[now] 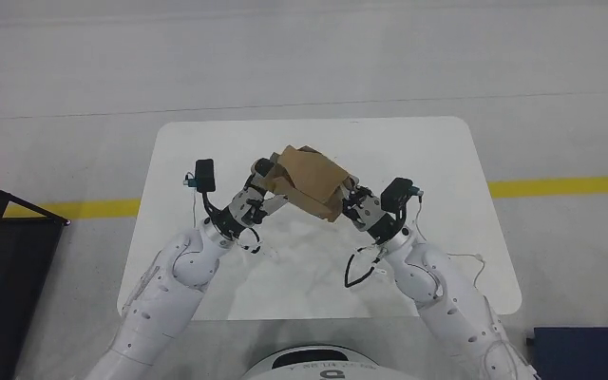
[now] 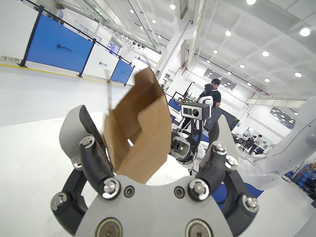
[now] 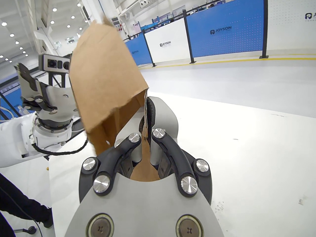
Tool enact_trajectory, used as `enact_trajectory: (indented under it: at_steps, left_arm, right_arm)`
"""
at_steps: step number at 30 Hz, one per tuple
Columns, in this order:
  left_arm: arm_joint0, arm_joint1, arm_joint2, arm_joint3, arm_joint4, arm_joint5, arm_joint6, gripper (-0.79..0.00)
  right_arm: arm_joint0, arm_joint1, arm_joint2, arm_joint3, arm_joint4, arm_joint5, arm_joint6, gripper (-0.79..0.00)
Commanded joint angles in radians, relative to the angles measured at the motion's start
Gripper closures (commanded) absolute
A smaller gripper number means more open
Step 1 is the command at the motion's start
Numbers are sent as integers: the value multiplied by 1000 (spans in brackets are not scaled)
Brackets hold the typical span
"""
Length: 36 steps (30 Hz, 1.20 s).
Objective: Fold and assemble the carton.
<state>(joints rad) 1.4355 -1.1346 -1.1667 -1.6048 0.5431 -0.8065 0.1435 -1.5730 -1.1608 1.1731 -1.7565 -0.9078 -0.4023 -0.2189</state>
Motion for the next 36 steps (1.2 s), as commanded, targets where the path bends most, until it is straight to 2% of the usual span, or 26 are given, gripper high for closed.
enact_trajectory:
  at_steps: [1, 4, 8, 11, 16, 17, 20, 21, 23, 25, 26, 27, 30, 33, 36]
  left_arm:
    - [10, 5, -30, 2, 5, -16, -6, -785]
    - [22, 17, -102, 2, 2, -44, -21, -785]
    - [31, 36, -189, -15, 96, -81, -97, -785]
    - [35, 41, -205, -31, 88, -100, -126, -785]
    - [22, 45, -176, -54, 66, -160, -208, -776]
    - [19, 46, -173, -55, 71, -165, -224, -739]
    - [14, 47, -168, -46, 69, -167, -243, -508]
    - [11, 47, -169, -41, 69, -159, -245, -453]
    - [5, 47, -168, -36, 77, -148, -250, -382]
    - [2, 47, -164, -28, 78, -146, -253, -360]
    - [1, 47, -160, -26, 78, -146, -258, -320]
    - [-1, 47, -155, -24, 82, -147, -267, -246]
    - [-3, 48, -140, -18, 87, -154, -289, -92]
    - [-1, 48, -131, -13, 91, -153, -300, -77]
    - [-1, 48, -127, -12, 85, -142, -303, 0]
  right_arm:
    - [-2, 1, 17, 5, 43, -34, -7, 0]
    - [-1, 4, 41, 13, 82, -72, -1, 0]
    - [3, 5, 58, 22, 97, -84, 12, 0]
    - [10, 4, 58, 25, 80, -76, 27, 0]
    - [28, -1, 46, 36, 60, -52, 33, 0]
    - [31, -2, 43, 38, 57, -50, 33, 0]
    - [36, -4, 39, 40, 48, -46, 36, 0]
    - [36, -5, 37, 40, 46, -45, 35, 0]
    - [36, -6, 34, 40, 51, -50, 35, 0]
    - [35, -7, 32, 38, 54, -53, 37, 0]
    - [35, -7, 31, 37, 55, -55, 39, 0]
    - [35, -8, 30, 36, 56, -56, 39, 0]
    - [32, -9, 27, 32, 55, -56, 44, 0]
    - [28, -10, 26, 25, 55, -55, 44, 0]
    - [20, -11, 24, 16, 53, -56, 41, 0]
